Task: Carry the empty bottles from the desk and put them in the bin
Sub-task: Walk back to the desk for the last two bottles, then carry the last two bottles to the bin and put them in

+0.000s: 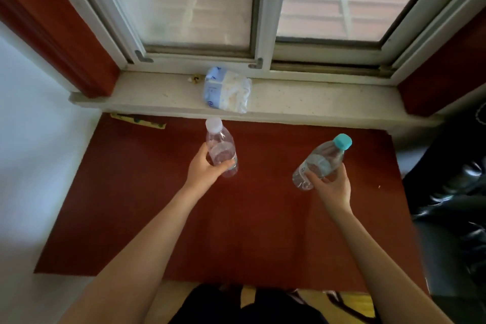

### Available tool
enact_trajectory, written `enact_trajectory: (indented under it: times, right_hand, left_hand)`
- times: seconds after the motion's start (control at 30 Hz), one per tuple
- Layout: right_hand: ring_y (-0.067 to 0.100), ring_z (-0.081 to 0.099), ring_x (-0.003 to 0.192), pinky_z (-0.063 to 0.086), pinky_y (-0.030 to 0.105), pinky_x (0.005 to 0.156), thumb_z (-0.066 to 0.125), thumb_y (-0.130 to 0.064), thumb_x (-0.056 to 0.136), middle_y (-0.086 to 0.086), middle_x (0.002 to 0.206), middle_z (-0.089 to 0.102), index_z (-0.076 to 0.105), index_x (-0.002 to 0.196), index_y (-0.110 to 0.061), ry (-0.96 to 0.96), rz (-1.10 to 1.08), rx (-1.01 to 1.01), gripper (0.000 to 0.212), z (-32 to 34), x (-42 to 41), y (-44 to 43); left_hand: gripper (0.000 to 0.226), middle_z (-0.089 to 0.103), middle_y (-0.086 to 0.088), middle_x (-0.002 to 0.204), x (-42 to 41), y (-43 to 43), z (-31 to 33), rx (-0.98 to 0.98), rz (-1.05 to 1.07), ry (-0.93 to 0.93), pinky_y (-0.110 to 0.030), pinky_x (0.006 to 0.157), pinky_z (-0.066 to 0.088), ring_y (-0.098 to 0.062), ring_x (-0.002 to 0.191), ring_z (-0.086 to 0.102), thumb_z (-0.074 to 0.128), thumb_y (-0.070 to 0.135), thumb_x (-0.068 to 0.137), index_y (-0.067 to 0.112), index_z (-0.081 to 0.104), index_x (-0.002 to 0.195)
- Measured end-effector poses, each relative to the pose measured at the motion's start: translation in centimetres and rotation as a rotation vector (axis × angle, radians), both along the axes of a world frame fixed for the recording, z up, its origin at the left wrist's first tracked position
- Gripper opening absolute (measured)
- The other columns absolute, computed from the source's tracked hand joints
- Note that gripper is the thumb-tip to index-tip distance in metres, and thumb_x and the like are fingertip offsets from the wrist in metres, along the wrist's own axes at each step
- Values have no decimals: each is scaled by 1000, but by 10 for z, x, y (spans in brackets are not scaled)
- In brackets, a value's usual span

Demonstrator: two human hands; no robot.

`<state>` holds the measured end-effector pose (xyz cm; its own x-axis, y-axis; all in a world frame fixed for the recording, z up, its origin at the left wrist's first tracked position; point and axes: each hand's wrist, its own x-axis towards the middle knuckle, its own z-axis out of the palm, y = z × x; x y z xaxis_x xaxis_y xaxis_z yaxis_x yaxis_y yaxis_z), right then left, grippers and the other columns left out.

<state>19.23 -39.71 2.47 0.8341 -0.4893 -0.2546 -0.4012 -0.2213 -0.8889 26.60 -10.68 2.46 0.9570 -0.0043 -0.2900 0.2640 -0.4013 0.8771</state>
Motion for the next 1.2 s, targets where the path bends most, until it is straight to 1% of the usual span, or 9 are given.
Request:
enact_trajectory:
  times: [0.13, 0.3, 0.37, 0.5, 0.67, 0.77, 0.87, 1.1, 1.2]
  right_hand:
    - [-2, 68, 74, 51, 9, 57, 79, -21, 77, -5, 96, 69, 58, 111, -17, -39, -35, 63, 40, 13, -23, 7]
    - [24, 74, 80, 58, 26, 59, 67, -38, 86, 11, 101, 69, 57, 114, -21, -42, -106, 193, 34, 24, -77, 21]
    - [25, 73, 75, 57, 26, 56, 60, -38, 91, 11, 92, 71, 55, 111, -22, -13, -152, 222, 25, 23, -106, 30]
    - [16, 65, 70, 52, 31, 63, 56, -47, 91, 5, 83, 65, 55, 104, -20, 69, -305, 166, 30, 3, -172, 50]
    - [14, 64, 72, 48, 15, 54, 56, -35, 94, 4, 89, 66, 52, 115, -15, 125, -507, 195, 29, -13, -255, 76]
    - [17, 68, 76, 51, 20, 55, 56, -36, 94, 8, 95, 68, 51, 117, -16, 130, -634, 214, 31, -14, -297, 83]
    - [20, 68, 78, 53, 22, 57, 56, -38, 94, 12, 97, 68, 52, 115, -13, 126, -747, 196, 33, -13, -330, 84]
    - [18, 67, 71, 53, 24, 54, 56, -38, 93, 13, 92, 68, 53, 110, -12, 70, -1006, 189, 31, -4, -415, 86]
    - [18, 66, 72, 53, 22, 53, 55, -35, 94, 12, 93, 67, 54, 110, -11, 75, -1147, 195, 29, -9, -462, 91]
  left_hand:
    - [52, 65, 17, 102, -3, 0, 24, -25, -88, -11, -10, 72, 44, 7, 90, 61, 79, 42, 71, 31, 58, 118]
    - [60, 70, 2, 100, -24, 6, 38, -142, -229, 75, -24, 76, 49, -7, 89, 68, 63, 78, 57, 35, 61, 99]
    - [69, 71, -1, 98, -37, 8, 30, -185, -237, 140, -33, 81, 53, -13, 90, 70, 60, 84, 55, 33, 61, 101]
    - [66, 68, -13, 101, -74, 16, 2, -150, -332, 262, -40, 80, 53, -27, 94, 68, 56, 77, 64, 25, 59, 104]
    - [74, 67, -8, 101, -119, 20, -24, -73, -498, 404, -27, 68, 48, -19, 88, 67, 52, 73, 67, 16, 55, 113]
    - [75, 68, -13, 102, -129, 13, -32, -40, -579, 454, -42, 79, 55, -29, 91, 69, 53, 77, 65, 17, 55, 110]
    - [68, 68, -17, 101, -134, -9, -28, -33, -663, 450, -45, 78, 54, -35, 90, 68, 53, 72, 69, 16, 55, 107]
    - [41, 64, -9, 89, -160, -105, -6, 13, -928, 394, -30, 62, 49, -20, 72, 65, 51, 46, 93, 8, 53, 110]
    - [61, 66, -10, 92, -188, -153, 4, 59, -1080, 384, -34, 65, 52, -22, 76, 68, 55, 65, 78, 13, 54, 110]
